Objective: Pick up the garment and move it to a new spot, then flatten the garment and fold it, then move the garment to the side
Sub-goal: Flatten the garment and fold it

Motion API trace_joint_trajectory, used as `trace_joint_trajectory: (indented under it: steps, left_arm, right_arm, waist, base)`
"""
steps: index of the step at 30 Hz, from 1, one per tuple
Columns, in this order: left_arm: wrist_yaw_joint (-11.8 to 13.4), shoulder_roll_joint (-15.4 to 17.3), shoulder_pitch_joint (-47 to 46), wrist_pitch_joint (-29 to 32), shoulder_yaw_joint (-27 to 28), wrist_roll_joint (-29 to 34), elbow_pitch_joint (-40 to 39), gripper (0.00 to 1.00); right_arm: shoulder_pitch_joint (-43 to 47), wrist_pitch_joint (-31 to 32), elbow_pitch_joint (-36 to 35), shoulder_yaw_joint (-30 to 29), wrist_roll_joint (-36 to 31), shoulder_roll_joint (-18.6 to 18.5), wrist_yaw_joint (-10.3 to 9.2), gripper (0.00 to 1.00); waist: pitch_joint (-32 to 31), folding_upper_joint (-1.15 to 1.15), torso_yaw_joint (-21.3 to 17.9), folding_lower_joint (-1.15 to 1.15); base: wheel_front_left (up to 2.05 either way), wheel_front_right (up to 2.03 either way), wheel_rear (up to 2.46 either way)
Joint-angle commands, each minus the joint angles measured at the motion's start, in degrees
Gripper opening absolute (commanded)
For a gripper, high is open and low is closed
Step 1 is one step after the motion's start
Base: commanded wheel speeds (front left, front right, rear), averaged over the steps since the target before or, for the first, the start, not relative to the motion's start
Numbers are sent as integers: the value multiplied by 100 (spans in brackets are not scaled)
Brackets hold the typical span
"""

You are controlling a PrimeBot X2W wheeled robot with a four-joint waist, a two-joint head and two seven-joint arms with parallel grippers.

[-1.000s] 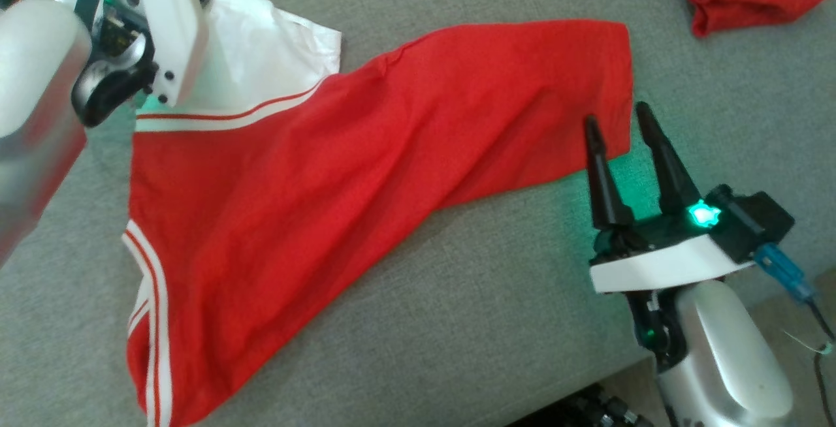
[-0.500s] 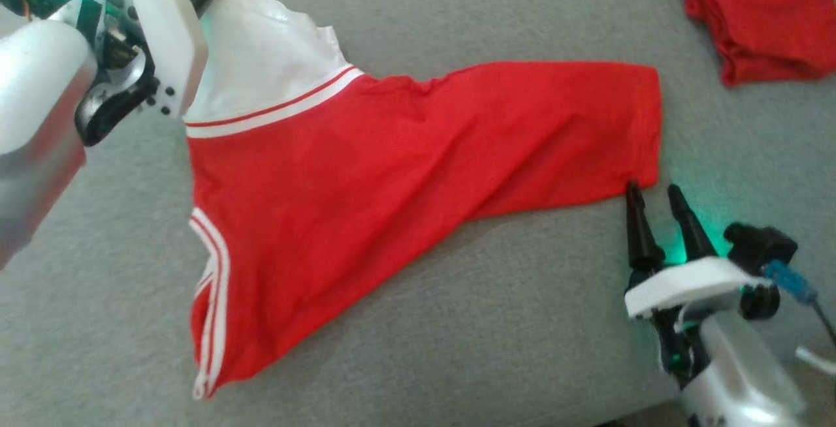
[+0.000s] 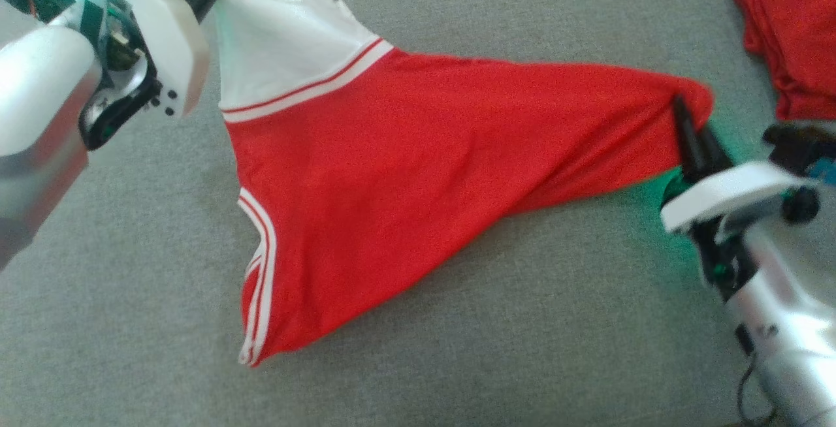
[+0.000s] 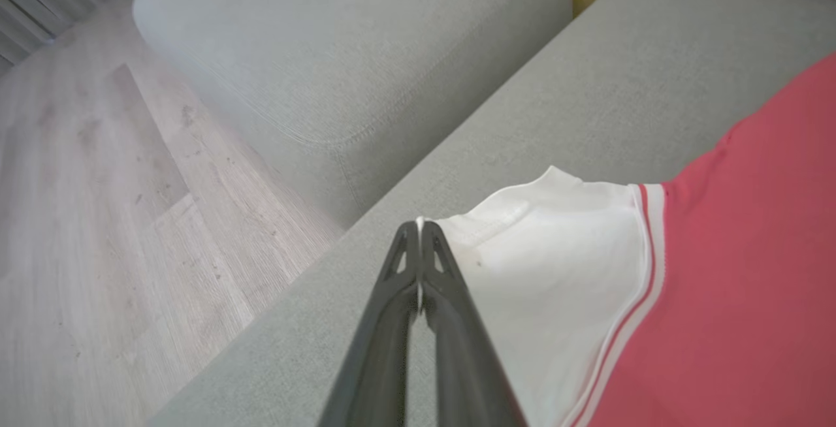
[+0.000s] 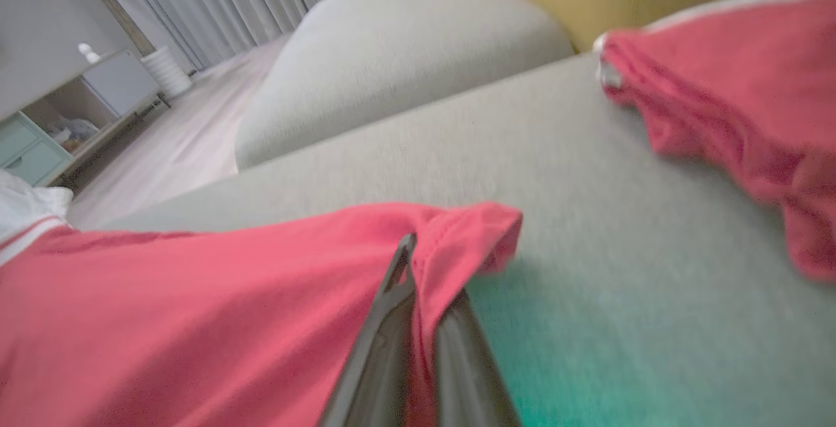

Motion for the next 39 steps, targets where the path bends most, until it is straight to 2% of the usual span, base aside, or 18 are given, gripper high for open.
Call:
trace_joint_trajectory:
  steps: [1,5,8,14,19,20,21,22,23,26,33,39]
  left_arm:
    - [10,198,-481,-149,250,10,-43,0]
    - [10,302,-502,-478,314,-43,-123,0]
    - [10,449,-421,-601,328,-96,-348,0]
    - [109,928,-44,-473,250,-162,-1136,0]
    - [342,1302,363,-260,183,-282,-1915,0]
    - [397,1353,437,-237,174,-300,-2041,0]
    - [450,1402,509,-212,164,-319,-2145,0]
    - [495,1452,570,-188,152,-320,-2237,0]
    - [587,1546,663,-185,136,-283,-2375,0]
    - [658,1627,745,-194,123,-250,-2479,0]
    - [843,1923,900,-244,139,-260,-2749,0]
    - [928,2057,951,-228,149,-296,-2919,0]
  right_arm:
    - [-238,-145,-240,81,-13,-176,-4,0]
    - [-247,-217,-913,-191,-91,-376,-4,0]
    - [327,-220,-1630,-281,-193,-573,-4,0]
    - [2112,-206,-2752,138,-455,-1232,-4,0]
    - [2925,81,-3009,501,-329,-1271,-4,0]
    - [2985,152,-3001,552,-276,-1246,-4,24]
    - [3025,223,-2997,607,-225,-1228,-4,59]
    - [3051,284,-3003,670,-199,-1235,-4,100]
    - [3125,383,-3056,759,-73,-1276,-4,100]
    - [3234,441,-3196,763,130,-1394,-4,100]
    - [3669,479,-3746,225,1006,-2089,-4,100]
    - [3539,488,-3787,13,1717,-2292,-4,100]
  waist:
    - [-48,0,31,0]
    - [-162,0,49,0]
    - [-241,0,96,0]
    - [-281,0,220,0]
    - [-230,0,248,0]
    - [-222,0,252,0]
    - [-219,0,256,0]
    - [-220,0,261,0]
    - [-233,0,279,0]
    - [-259,0,306,0]
    - [-334,0,384,0]
    - [-318,0,451,0]
  base:
    - [0,0,0]
    - [0,0,0]
    - [0,0,0]
    - [0,0,0]
    - [0,0,0]
    - [0,0,0]
    - [0,0,0]
    - [0,0,0]
    - [0,0,0]
    - [0,0,0]
    - [0,0,0]
    - [0,0,0]
